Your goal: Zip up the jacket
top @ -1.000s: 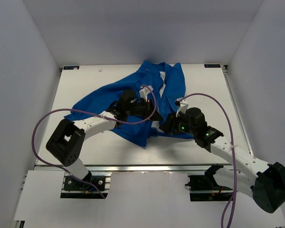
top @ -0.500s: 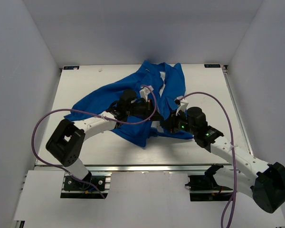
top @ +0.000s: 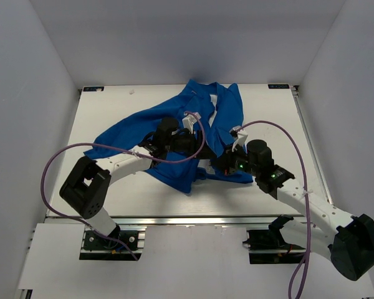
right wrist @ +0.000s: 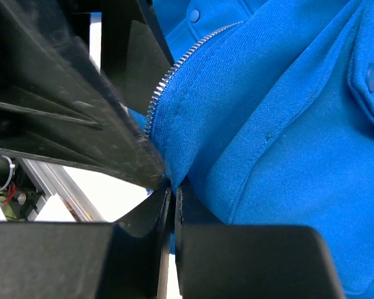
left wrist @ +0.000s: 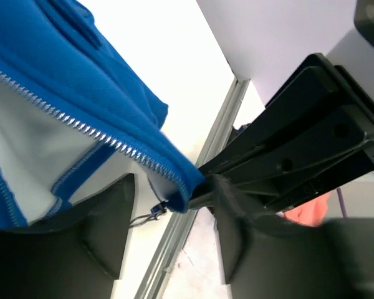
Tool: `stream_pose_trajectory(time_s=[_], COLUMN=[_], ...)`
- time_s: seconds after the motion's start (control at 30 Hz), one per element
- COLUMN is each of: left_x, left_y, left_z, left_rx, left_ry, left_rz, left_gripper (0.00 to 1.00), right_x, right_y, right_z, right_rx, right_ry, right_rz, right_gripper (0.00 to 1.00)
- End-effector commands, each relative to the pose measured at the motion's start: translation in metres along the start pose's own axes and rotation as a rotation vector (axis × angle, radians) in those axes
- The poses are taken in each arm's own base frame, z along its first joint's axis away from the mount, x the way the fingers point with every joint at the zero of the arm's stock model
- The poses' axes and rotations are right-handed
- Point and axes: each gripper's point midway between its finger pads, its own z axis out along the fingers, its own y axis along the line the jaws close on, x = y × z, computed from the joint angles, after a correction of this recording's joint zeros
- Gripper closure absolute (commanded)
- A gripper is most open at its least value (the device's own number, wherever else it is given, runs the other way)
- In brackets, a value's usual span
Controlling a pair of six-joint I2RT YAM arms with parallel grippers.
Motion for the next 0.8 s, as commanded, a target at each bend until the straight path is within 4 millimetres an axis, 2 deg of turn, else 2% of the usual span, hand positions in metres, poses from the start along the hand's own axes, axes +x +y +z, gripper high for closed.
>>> stream_pose_trajectory(time_s=[0.0, 0.03, 0.17, 0.4, 0.53, 0.63, 0.77], left_x=[-0.009, -0.005, 0.003, 0.026, 0.030, 0.032, 0.032], left_y=[-0.033, -0.031, -0.034, -0.035, -0.027, -0.029, -0.033], left_z=[-0.016, -0.019, -0.031, -0.039, -0.034, -0.031, -0.029], left_rx=[0.053, 0.048, 0.054, 0.111, 0.073, 0.095, 0.137], left_ry=[-0.018, -0.015, -0.028, 0.016, 0.020, 0.031, 0.031], left_rz=[0.084, 0.086, 0.144, 0.225, 0.253, 0.249, 0.249], left_gripper=[0.35, 0.28, 0.19, 0.19, 0.23, 0.35, 0.36], right_x=[-0.039, -0.037, -0.041, -0.055, -0.059, -0.061, -0.059], right_y=[0.016, 0.016, 0.021, 0.038, 0.047, 0.051, 0.055], right_z=[-0.007, -0.007, -0.012, -0.024, -0.029, -0.032, -0.031], right_rx=[-0.057, -0.055, -0.076, -0.121, -0.154, -0.170, -0.192], right_ry=[-0.116, -0.098, -0.098, -0.123, -0.120, -0.119, -0.096], right_rz=[-0.025, -0.012, 0.031, 0.078, 0.094, 0.102, 0.113], right_gripper=[1.00, 1.00, 1.00, 1.00, 1.00, 1.00, 1.00])
